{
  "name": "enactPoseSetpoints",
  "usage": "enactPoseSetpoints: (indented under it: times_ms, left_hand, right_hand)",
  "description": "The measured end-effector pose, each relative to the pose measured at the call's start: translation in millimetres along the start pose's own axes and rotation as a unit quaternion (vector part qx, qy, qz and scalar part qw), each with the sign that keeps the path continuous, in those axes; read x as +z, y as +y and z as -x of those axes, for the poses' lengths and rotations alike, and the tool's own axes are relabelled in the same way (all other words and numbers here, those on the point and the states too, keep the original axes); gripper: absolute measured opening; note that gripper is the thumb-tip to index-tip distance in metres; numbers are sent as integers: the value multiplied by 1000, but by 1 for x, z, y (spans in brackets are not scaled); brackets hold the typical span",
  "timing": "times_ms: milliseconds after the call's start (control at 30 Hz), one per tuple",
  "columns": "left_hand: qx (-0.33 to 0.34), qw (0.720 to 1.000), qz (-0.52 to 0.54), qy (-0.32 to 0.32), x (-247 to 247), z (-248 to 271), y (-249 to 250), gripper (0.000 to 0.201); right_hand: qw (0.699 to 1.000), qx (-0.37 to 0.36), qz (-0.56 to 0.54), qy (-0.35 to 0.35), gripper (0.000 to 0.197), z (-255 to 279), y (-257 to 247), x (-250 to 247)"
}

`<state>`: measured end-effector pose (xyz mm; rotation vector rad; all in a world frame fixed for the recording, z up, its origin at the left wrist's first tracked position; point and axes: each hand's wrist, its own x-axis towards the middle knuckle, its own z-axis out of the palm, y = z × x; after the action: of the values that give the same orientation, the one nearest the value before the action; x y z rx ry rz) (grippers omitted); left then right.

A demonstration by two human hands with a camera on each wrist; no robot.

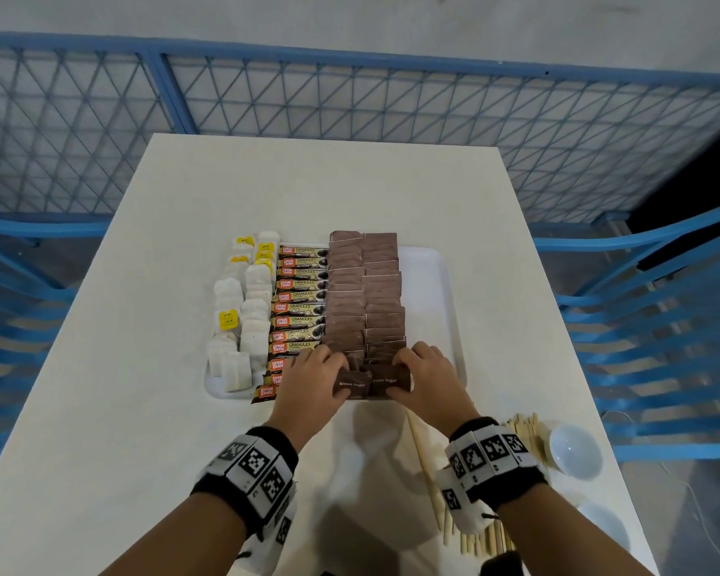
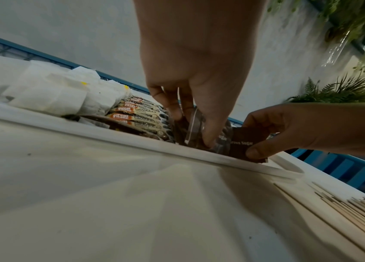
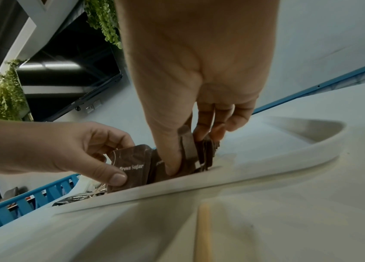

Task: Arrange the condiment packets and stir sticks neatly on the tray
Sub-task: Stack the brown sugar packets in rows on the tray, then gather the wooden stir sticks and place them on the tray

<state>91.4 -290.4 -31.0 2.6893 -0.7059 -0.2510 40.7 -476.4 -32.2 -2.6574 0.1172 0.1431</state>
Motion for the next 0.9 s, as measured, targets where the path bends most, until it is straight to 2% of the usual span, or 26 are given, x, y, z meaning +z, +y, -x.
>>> enactPoseSetpoints:
  times_ms: [267,400,500,633,700,833,900]
  left_hand:
    - [-6,999,44,12,4,5,-5,22]
    - [-18,998,44,38,4,6,-7,20]
    - [-13,998,24,50,1,5,-4,27]
    - [-13,999,3,46,-3,5,2,33]
    - [-13,999,3,40,-5,6,5,35]
    - [61,997,25,37,-4,13,16,29]
    - [114,992,55,-24,-2,19,29,13]
  right_hand:
    - [1000,-3,-9,-30,36,3,2,0]
    - [998,-9,-48,28,32,6,0,0]
    - [998,-10,-40,51,29,7,-2,4]
    - [995,-3,-37,88,30,10,-1,4]
    - [992,-5,-48,114,23,14,1,1]
    - [988,48,-94,112,7,31,8,-11]
    - [984,94,-101,110,4,49,14,-16]
